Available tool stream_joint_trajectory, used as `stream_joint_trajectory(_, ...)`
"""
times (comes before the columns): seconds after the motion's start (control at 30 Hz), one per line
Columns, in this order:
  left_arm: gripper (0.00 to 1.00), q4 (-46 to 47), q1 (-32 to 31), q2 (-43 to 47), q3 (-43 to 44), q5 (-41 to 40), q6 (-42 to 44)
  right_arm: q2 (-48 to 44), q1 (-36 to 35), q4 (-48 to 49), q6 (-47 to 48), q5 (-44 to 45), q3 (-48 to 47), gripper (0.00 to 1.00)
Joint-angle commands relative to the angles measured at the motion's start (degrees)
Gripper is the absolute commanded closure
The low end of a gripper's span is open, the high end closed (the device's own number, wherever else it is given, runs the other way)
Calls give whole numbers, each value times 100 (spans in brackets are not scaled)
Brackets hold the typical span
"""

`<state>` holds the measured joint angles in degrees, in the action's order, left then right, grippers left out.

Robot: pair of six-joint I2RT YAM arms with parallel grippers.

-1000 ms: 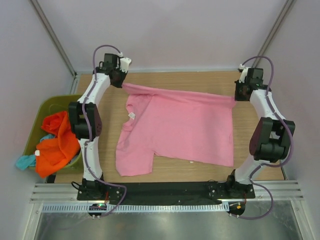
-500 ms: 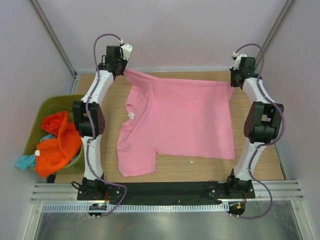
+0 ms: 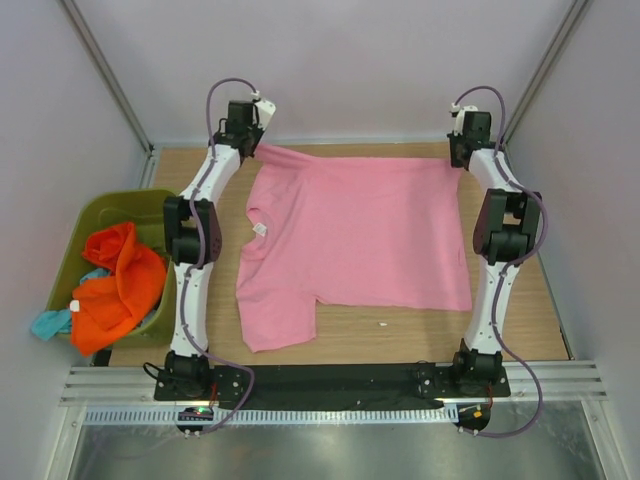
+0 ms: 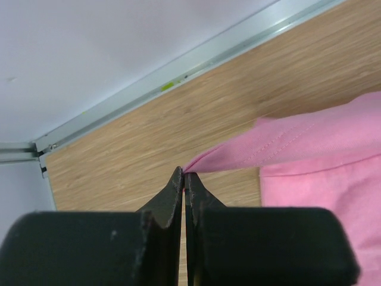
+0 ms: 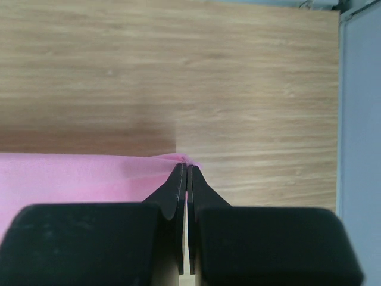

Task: Fold and stack the t-shirts
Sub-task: Fold the tshirt

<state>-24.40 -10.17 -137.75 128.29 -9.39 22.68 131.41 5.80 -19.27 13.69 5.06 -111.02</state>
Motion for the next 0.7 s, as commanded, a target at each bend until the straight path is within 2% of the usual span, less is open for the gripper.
stream_joint_trajectory(0.0, 100, 260, -107, -67, 346, -274, 132, 173, 53, 371, 134, 338, -778, 99)
stream_joint_trajectory(0.3, 100, 586, -116, -296, 618, -538, 281, 1088, 9, -112, 213, 478, -2239, 99)
stream_joint_trajectory(0.47, 100, 367, -151, -33, 470, -389, 0, 1009, 26, -148, 230, 505, -2091, 99)
stream_joint_trajectory(0.67, 100, 199, -406, 574, -304, -248, 123, 816, 96, -112, 222, 452, -1774, 99)
